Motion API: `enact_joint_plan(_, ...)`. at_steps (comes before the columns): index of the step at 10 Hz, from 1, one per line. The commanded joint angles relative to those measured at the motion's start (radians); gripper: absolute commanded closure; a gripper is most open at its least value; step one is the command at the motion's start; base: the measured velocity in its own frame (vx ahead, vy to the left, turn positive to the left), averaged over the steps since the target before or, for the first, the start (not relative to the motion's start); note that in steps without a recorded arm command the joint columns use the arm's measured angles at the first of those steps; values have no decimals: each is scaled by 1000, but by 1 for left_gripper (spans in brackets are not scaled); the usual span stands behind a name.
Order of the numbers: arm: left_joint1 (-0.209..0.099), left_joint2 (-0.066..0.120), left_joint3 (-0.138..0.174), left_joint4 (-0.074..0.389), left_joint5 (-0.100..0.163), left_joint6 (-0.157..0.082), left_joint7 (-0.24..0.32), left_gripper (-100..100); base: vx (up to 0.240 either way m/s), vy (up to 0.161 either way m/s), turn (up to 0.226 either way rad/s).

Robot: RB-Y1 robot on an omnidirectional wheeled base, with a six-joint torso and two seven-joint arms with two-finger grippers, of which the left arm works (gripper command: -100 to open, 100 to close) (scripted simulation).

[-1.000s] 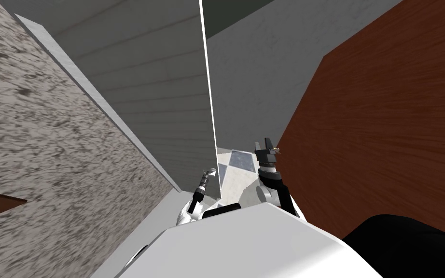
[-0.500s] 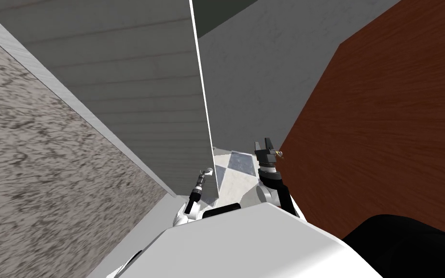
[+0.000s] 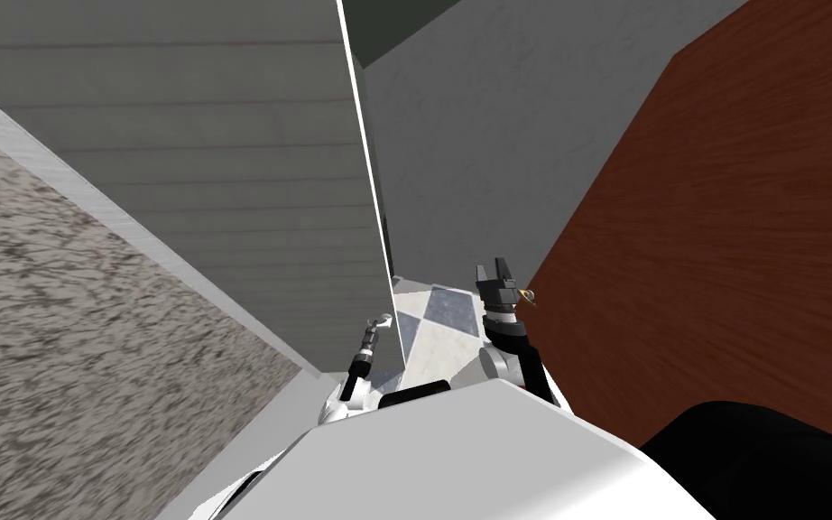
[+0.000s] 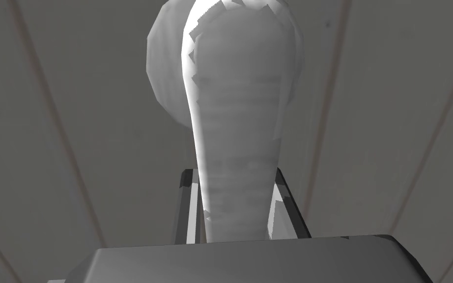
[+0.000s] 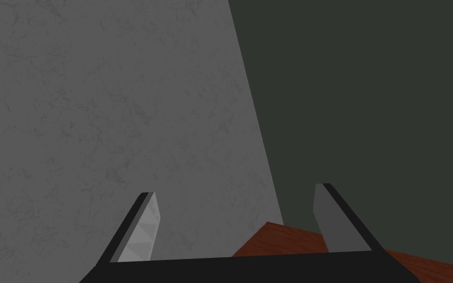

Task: Push the door open

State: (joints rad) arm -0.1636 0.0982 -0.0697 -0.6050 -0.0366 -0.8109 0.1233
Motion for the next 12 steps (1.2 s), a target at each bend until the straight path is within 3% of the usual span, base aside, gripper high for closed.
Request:
enact_joint_plan(1,-7,6,28,-1,16,2,-9,100,145,-147,33)
enact_joint_plan(3,-7,6,28,-1,16,2,-9,100,75,-69,21)
enact_joint_plan(4,-5,7,49,-1,28,3,-16,100,110,-68,-14)
enact_joint_plan(9,-2,8,94,0,55,5,-30,100,145,-122,33)
enact_joint_plan(12,5,20,116,-4,66,10,-37,100,117,-40,46)
